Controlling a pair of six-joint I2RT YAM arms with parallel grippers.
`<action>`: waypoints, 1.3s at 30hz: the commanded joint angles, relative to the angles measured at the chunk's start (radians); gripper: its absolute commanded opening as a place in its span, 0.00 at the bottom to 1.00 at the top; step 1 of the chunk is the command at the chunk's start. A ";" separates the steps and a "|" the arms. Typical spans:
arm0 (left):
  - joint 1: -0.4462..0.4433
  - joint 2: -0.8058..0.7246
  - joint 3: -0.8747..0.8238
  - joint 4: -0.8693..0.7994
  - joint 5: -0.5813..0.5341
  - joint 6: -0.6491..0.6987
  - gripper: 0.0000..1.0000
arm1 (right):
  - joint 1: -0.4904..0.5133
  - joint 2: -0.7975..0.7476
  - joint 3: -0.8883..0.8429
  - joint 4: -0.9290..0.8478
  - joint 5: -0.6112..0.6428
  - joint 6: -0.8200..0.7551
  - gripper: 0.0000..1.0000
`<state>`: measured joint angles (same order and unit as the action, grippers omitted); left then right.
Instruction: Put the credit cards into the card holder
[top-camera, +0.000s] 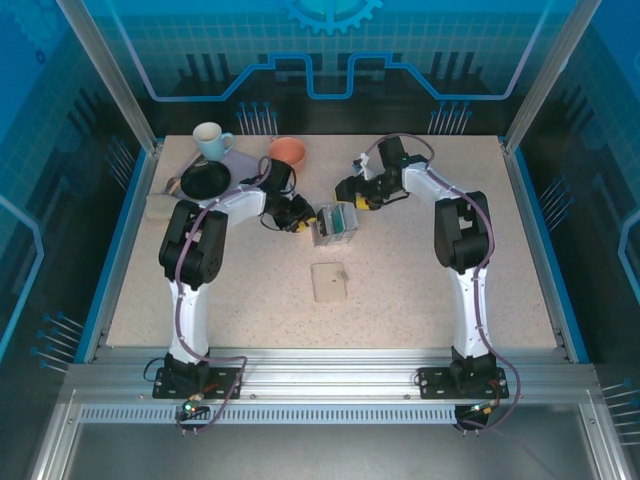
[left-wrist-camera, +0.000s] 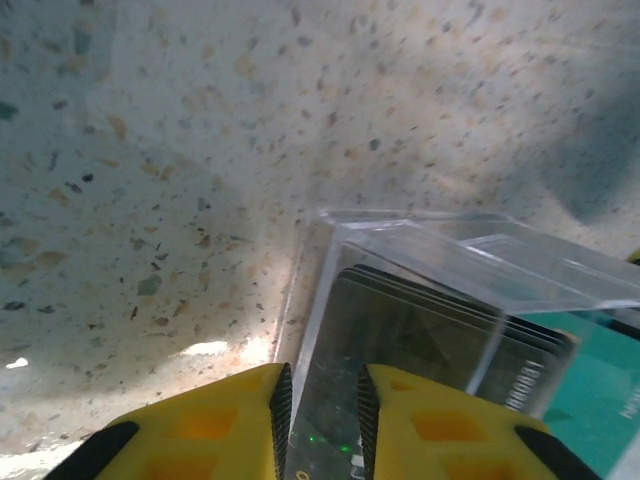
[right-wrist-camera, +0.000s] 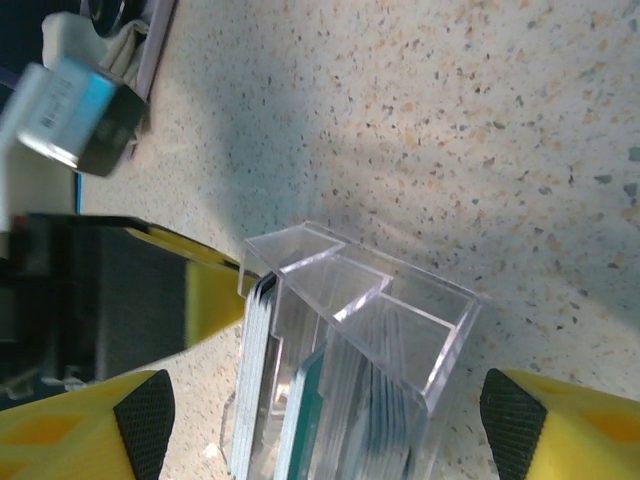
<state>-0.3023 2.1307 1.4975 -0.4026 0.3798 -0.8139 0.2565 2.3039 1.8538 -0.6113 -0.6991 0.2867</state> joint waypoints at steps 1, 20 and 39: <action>-0.031 0.015 0.004 -0.023 0.070 -0.021 0.25 | 0.018 0.015 0.024 0.036 -0.024 0.070 0.82; -0.113 -0.132 -0.211 0.073 0.044 -0.024 0.27 | -0.020 -0.166 -0.204 -0.004 0.023 0.011 0.81; -0.109 -0.039 -0.088 0.082 0.123 -0.026 0.30 | 0.018 -0.402 -0.424 -0.017 0.359 0.082 0.81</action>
<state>-0.4099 2.0789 1.3724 -0.3225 0.4538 -0.8391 0.2634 1.9694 1.4101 -0.5625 -0.5098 0.3542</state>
